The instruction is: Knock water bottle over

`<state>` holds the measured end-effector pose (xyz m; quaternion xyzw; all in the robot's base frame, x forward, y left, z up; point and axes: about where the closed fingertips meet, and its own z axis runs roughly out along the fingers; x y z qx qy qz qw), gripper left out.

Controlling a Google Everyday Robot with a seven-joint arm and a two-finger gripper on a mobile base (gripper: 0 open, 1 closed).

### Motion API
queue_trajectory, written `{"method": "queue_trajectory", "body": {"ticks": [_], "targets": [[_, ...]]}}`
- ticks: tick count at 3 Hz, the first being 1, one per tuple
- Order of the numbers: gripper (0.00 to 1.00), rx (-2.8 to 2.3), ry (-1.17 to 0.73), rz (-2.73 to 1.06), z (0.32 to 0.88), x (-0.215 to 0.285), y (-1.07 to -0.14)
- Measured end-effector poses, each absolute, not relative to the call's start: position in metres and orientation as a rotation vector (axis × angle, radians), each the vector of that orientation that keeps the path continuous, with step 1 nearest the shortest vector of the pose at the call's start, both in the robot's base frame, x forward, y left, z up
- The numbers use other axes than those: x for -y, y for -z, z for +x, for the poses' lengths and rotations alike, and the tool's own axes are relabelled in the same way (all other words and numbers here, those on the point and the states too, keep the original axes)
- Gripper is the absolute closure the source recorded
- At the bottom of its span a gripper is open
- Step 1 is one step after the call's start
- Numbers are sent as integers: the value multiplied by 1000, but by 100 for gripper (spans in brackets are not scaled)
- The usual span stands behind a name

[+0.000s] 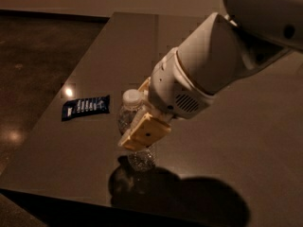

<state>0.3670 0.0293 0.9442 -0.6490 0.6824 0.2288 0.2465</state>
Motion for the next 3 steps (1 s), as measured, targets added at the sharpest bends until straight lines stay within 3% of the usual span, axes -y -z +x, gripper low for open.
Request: {"method": "queue_trajectory", "body": {"ticks": [1, 2, 3], "targets": [[93, -1919, -590, -1797, 392, -9, -949], [100, -1984, -448, -1872, 429, 23, -952], [100, -2066, -229, -1957, 470, 66, -942]]}}
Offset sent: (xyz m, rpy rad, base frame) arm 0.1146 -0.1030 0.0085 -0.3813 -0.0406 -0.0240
